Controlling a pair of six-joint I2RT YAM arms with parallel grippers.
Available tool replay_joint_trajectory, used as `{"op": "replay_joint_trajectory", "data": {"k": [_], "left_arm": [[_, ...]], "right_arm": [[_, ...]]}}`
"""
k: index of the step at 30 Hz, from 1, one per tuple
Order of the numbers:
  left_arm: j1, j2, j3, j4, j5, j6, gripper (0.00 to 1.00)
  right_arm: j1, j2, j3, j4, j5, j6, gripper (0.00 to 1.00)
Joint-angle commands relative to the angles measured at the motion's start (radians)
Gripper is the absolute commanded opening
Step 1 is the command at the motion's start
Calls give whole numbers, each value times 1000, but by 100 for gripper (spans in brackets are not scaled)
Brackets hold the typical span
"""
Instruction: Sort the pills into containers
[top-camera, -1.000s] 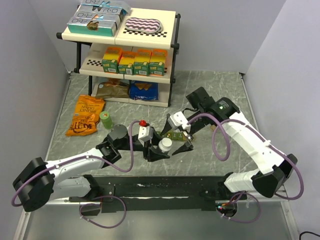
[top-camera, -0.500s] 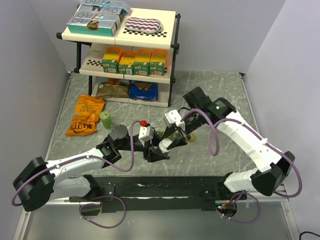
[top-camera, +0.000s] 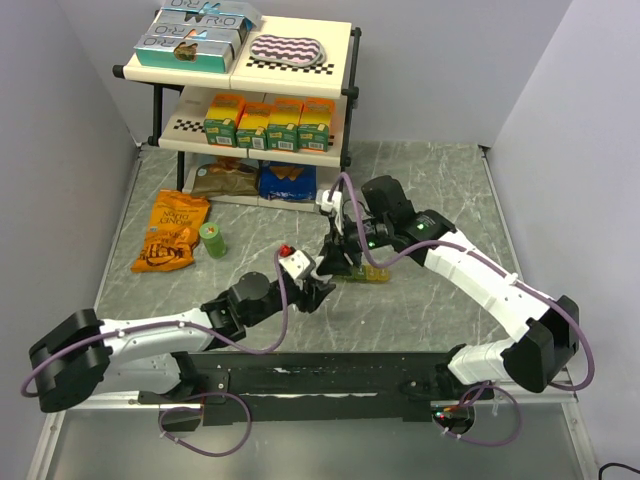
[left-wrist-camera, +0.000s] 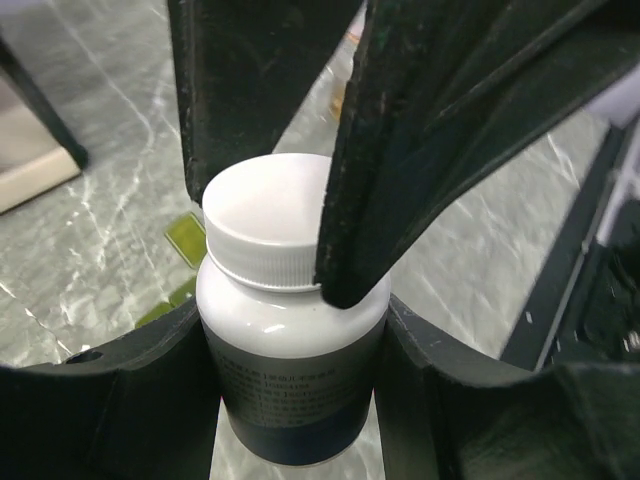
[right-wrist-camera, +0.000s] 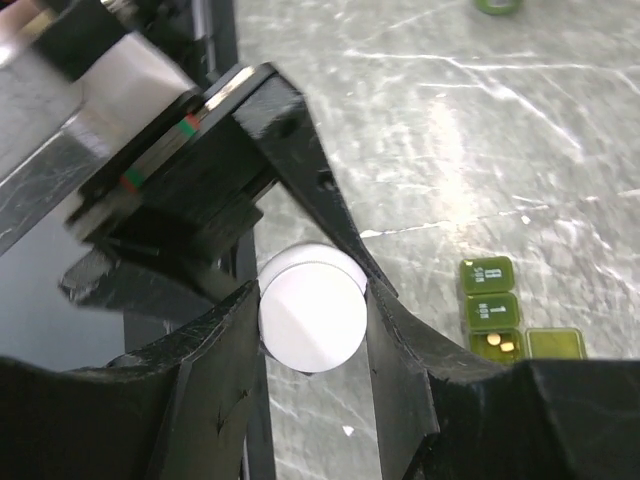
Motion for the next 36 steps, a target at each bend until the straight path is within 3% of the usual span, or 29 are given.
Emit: {"op": "replay_joint_trajectory", "data": {"k": [1, 4, 5, 7, 8, 11, 17, 21, 23, 27, 36], "left_arm": [[-16, -2, 54, 419, -53, -28, 1], [-16, -8, 34, 408, -14, -32, 1], [-14, -19, 25, 388, 28, -32, 1], [-5, -26, 19, 356, 81, -33, 1], [0, -36, 13, 325, 146, -36, 1], [20, -57, -18, 302, 250, -59, 1], [61, -105, -33, 210, 490, -67, 1], [96, -117, -4, 124, 645, -45, 1], [102, -112, 24, 89, 727, -29, 1], [116, -106, 64, 32, 787, -13, 1], [122, -57, 99, 54, 873, -38, 1]], "right_arm": [[15, 30, -17, 47, 24, 135, 34], [6, 13, 29, 9, -21, 79, 52], [3, 7, 41, -2, -50, 63, 65], [-23, -14, 91, -29, -93, 16, 75], [-33, -25, 109, -57, -128, -4, 87], [-63, -56, 179, -127, -197, -98, 100], [-74, -92, 308, -334, -325, -389, 100], [-60, -97, 339, -650, -455, -850, 100], [-31, -80, 328, -727, -452, -974, 100], [27, -39, 299, -769, -415, -1003, 98], [82, -19, 253, -651, -340, -877, 84]]}}
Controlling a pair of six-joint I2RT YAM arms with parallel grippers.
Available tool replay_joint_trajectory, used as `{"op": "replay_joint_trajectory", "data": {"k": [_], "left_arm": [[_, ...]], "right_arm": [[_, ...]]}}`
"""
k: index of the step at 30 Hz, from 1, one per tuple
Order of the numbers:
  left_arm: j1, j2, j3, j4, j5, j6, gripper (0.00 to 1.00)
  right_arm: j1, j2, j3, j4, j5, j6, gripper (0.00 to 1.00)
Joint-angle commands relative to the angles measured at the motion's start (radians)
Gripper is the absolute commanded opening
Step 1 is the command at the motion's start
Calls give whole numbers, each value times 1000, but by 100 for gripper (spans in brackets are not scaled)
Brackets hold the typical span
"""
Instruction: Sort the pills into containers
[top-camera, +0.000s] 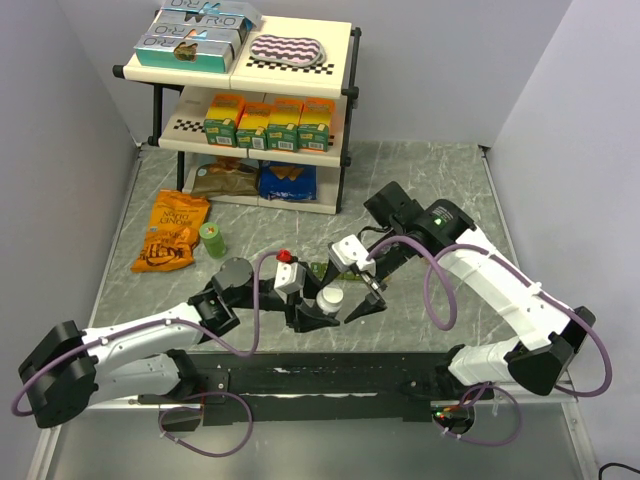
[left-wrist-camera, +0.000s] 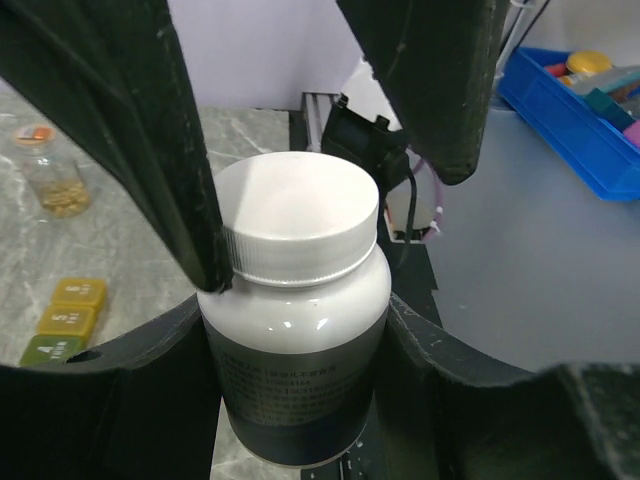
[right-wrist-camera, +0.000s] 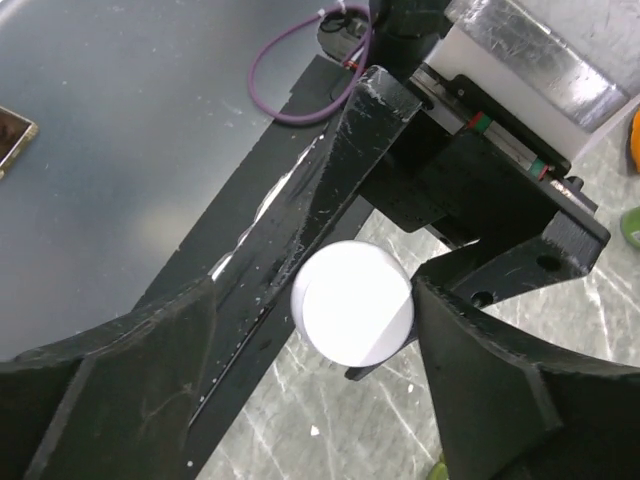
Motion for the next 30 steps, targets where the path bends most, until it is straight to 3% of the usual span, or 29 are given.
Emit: {"op": "replay_joint_trajectory", "data": {"k": [1, 3, 7, 11, 15, 16, 20, 22, 27, 29, 30], "left_arm": [[5, 22, 50, 44, 81, -8, 1], [5, 22, 53, 49, 72, -11, 1], [5, 5, 49, 47, 23, -2, 1], [7, -21, 23, 85, -85, -9, 1], [-25, -87, -55, 197, -410, -26, 1], [-38, -111, -66, 228, -567, -12, 1], [-97, -99, -74, 345, -885, 3, 1], [-113, -40, -37, 366, -976, 11, 1], [-131, 104, 47, 357, -1031, -17, 1], [-131, 125, 35, 371, -997, -38, 1], [-131, 131, 24, 378, -982, -43, 1]], "right_arm": [[15, 7, 13, 30, 14, 13, 80], [19, 7, 1, 56, 25, 47, 73], [24, 6, -12, 70, 42, 74, 48], [26, -8, -47, 157, 86, 209, 36], [18, -20, -137, 397, 180, 519, 29], [15, -19, -156, 485, 218, 580, 27], [-33, -13, -290, 728, 342, 955, 24], [-54, -2, -317, 788, 391, 1010, 24], [-56, 1, -341, 833, 539, 1085, 27], [-60, -7, -323, 820, 505, 1068, 37], [-65, -14, -311, 814, 440, 1050, 52]]}}
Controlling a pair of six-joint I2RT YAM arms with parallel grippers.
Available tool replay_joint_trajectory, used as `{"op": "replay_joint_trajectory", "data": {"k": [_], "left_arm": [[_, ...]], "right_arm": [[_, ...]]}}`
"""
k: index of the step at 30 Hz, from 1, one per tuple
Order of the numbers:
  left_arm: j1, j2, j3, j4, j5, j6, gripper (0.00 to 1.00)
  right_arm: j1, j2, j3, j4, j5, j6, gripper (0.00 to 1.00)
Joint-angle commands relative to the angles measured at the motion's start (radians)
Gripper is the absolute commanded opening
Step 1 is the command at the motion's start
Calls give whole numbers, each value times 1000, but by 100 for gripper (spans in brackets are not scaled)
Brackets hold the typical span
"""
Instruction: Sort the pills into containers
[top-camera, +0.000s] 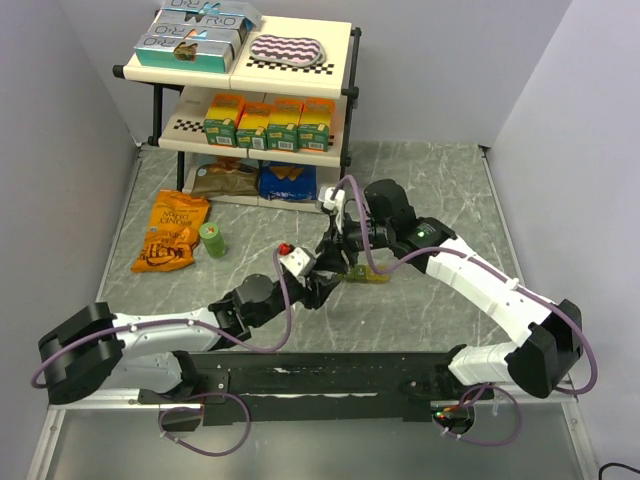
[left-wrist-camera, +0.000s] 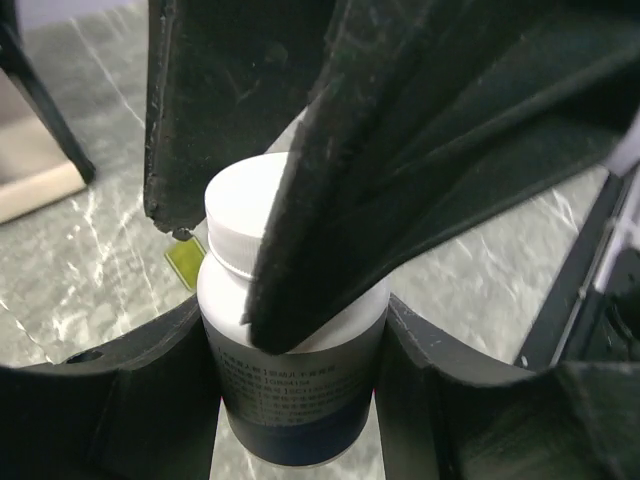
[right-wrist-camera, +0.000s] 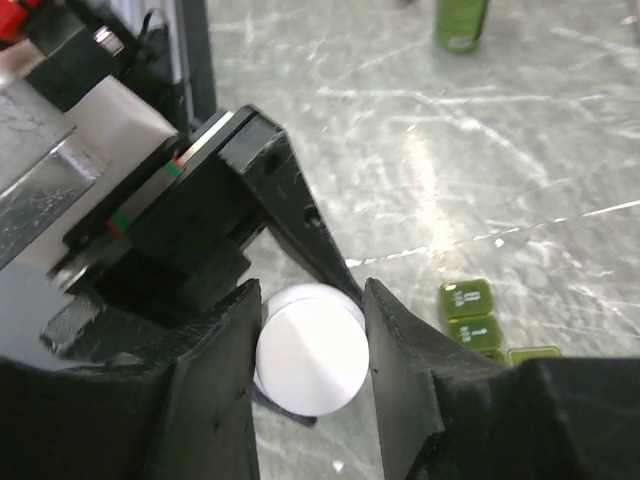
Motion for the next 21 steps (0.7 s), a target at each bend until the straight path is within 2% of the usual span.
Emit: {"op": "replay_joint_trajectory", "data": {"k": [1, 2, 3, 6, 8, 9, 12, 13, 14, 17, 21], "left_arm": [[1, 0, 64, 296, -82, -34, 1], [1, -3, 35, 309, -52, -30, 1], [3, -14, 19, 321, 13, -25, 1], [13, -52, -25, 289, 149, -19, 1], [35, -75, -53, 272, 249, -23, 1], [42, -100, -59, 260, 331, -28, 1], [81, -140, -70, 203, 464, -36, 1], [88, -149, -70, 177, 545, -34, 1], [102, -155, -67, 165, 573, -34, 1], [119, -175, -52, 108, 650, -23, 1], [127, -165, -21, 65, 711, -19, 1]], "right_arm": [[-27, -23, 18, -31, 7, 62, 63], [-42, -33, 61, -46, -21, 13, 73], [-57, -45, 82, -81, -99, -13, 87], [-114, -103, 144, -143, -205, -125, 100], [-131, -122, 174, -189, -239, -240, 100], [-131, -128, 187, -271, -266, -290, 100], [-130, -117, 236, -477, -440, -600, 100], [-127, -110, 248, -652, -490, -800, 100], [-121, -100, 265, -710, -494, -873, 100], [-75, -67, 256, -757, -459, -920, 100], [7, -51, 219, -648, -422, -827, 98]]}}
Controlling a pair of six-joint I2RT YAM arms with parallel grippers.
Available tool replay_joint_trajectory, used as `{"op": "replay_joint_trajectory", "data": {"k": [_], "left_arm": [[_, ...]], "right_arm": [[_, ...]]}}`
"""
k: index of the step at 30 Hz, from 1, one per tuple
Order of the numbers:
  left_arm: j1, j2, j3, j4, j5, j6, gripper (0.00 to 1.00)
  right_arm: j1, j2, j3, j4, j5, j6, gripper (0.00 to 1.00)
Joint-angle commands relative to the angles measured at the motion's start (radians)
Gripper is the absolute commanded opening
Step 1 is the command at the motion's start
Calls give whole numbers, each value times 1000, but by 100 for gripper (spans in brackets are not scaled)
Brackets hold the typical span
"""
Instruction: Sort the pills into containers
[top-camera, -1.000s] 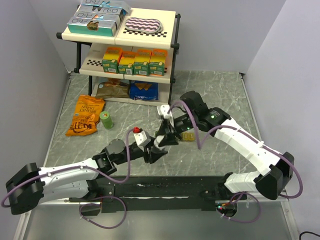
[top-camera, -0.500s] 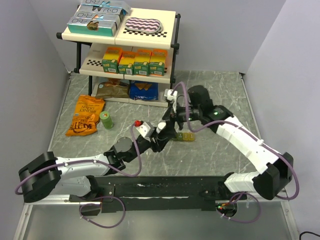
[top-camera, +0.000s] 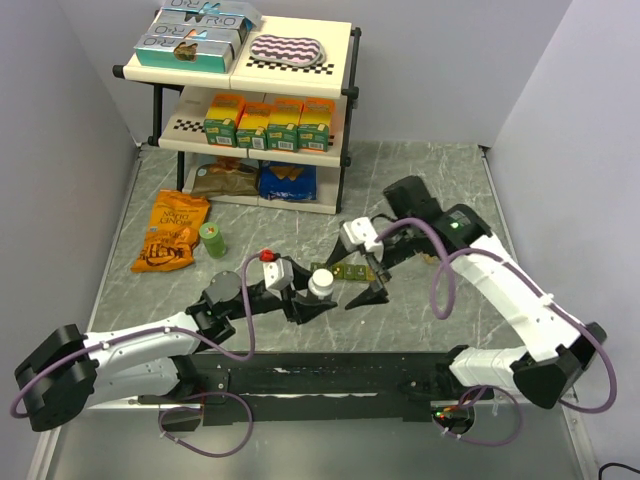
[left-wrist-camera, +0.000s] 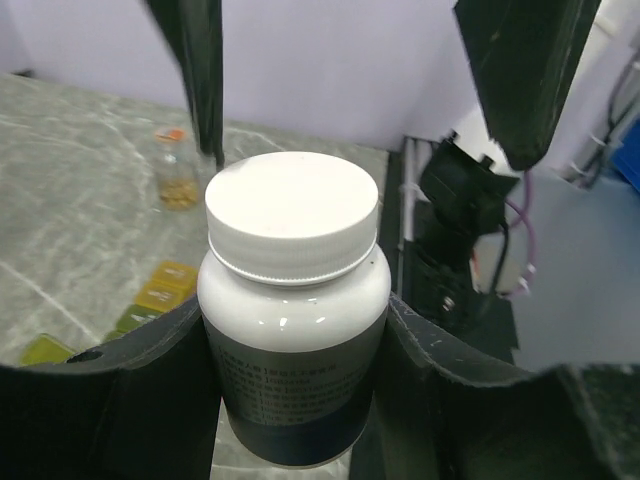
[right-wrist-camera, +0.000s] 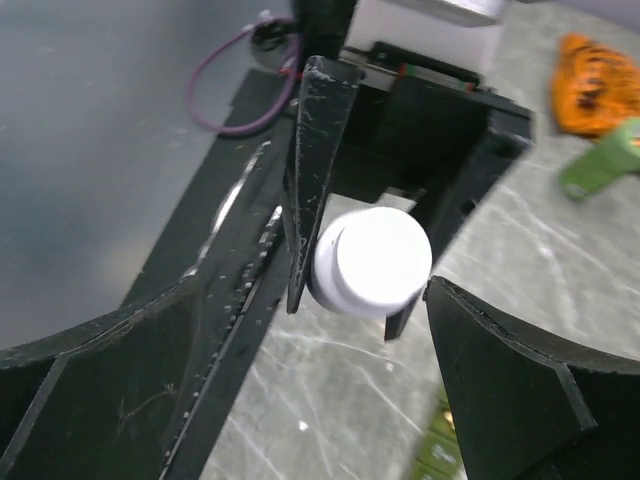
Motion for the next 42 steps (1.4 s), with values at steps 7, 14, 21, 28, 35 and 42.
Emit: {"op": "replay_joint_trajectory", "data": {"k": [7, 14, 21, 28, 35, 42], "left_arm": [[11, 23, 74, -37, 188, -3, 1], [12, 18, 69, -28, 148, -2, 1], [17, -6, 63, -62, 95, -9, 42], [34, -149, 72, -244, -72, 43, 100], [43, -299, 181, -695, -305, 190, 99], [43, -350, 236, -815, -402, 276, 100]], "right_arm": [[91, 87, 19, 19, 7, 23, 88], [128, 102, -13, 42, 57, 61, 51], [119, 62, -74, 106, 131, 121, 23], [-57, -71, -322, 256, 260, 228, 21], [-335, -261, -580, 376, 525, 196, 22], [-669, -219, -685, 466, 599, 127, 24]]}}
